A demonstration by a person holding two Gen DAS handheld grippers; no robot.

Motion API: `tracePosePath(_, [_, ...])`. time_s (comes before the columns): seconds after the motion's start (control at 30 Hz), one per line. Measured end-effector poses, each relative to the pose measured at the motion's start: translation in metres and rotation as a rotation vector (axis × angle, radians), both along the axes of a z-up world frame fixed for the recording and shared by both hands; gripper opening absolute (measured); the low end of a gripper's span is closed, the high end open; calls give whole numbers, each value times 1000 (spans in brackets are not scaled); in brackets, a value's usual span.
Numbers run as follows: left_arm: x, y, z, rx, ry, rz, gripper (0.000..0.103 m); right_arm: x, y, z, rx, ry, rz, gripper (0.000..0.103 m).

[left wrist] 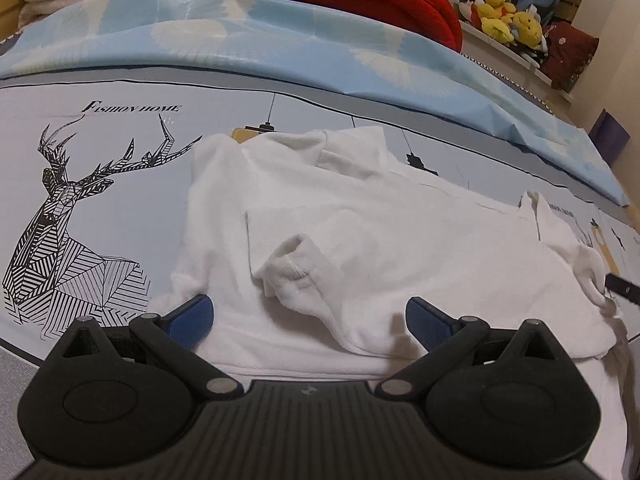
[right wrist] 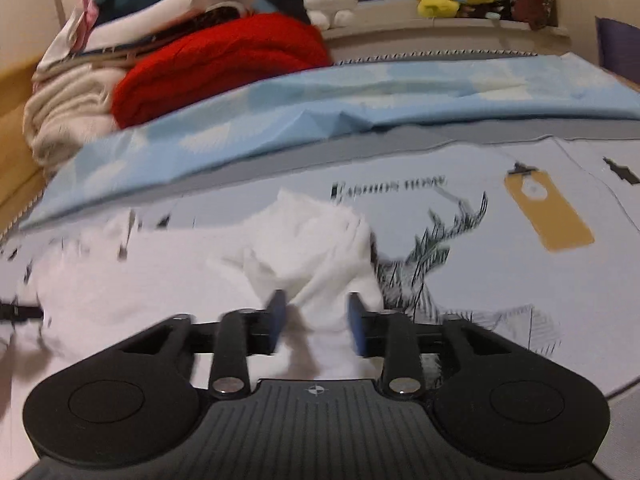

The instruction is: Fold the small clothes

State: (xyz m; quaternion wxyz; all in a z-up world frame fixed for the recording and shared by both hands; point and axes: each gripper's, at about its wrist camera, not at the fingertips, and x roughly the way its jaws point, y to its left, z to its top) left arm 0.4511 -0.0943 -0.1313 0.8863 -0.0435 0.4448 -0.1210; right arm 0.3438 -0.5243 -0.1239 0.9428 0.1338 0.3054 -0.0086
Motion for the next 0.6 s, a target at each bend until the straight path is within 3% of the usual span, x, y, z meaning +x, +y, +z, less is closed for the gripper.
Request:
tracePosePath(0.07, [1,-1,1,0,0,1,103,8,-1,3,-48,-4,5,51])
tracePosePath(0.17, [-1,-1,1,2,-4,-6,103,28,0,-2,-107,46,40,48])
tracePosePath(0.2, [-1,-1,1,6,-6,-11,102,35,1,-5,-133,78,47,21])
tracePosePath(0.23, [-2,-1,1,10,-9,-16,102,41,3,-8,-160,110,62,2])
tracePosePath(0.33, [-2,-2,-1,26,-15,-26,102,44,-7,0,-194,49,-30,4])
tracePosePath(0.43, [-4,-6,-3,54,-27,-42,102,52,-50,-13,13,100,-226,4])
tracePosePath(0.47, [-5,-7,-3,67,-31,-50,102,54,-53,-23,25,129,-248,4])
tracePosePath(0.53, [-7,-9,-4,81,-39,-60,102,51,-41,-26,-60,91,-234,4])
tracePosePath(0.6, [-8,-9,-4,87,-45,-65,102,48,-38,-25,-66,80,-244,8])
